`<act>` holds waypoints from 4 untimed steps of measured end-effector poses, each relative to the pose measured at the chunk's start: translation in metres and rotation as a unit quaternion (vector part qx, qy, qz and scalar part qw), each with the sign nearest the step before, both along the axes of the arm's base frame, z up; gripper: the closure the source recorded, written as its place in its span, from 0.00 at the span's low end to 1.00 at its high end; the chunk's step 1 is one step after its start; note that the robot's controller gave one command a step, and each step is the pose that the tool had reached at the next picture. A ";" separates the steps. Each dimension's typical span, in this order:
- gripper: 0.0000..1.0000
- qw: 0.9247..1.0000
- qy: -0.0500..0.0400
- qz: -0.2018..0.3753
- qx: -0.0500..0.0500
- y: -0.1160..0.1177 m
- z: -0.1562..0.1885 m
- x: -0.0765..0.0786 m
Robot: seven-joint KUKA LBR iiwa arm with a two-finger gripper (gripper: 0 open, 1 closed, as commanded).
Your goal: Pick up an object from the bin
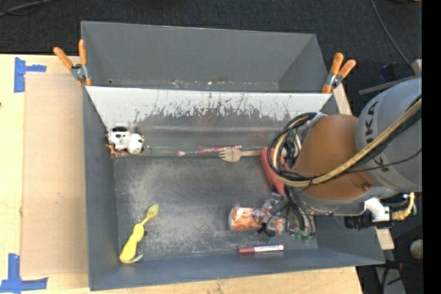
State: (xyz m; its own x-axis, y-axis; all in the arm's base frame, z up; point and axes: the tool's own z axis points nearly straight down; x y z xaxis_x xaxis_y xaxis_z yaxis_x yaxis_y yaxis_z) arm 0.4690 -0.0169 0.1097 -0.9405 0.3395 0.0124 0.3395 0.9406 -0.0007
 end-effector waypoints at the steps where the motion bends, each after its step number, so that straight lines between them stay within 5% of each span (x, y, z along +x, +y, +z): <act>1: 1.00 1.000 -0.002 0.002 0.000 0.000 0.082 0.001; 2: 1.00 1.000 0.004 0.001 0.000 0.001 0.044 -0.001; 4: 1.00 1.000 0.005 0.004 0.001 0.001 0.060 -0.002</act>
Offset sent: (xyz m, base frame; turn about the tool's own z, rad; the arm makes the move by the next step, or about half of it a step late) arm -0.0023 0.0002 0.0344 -0.0009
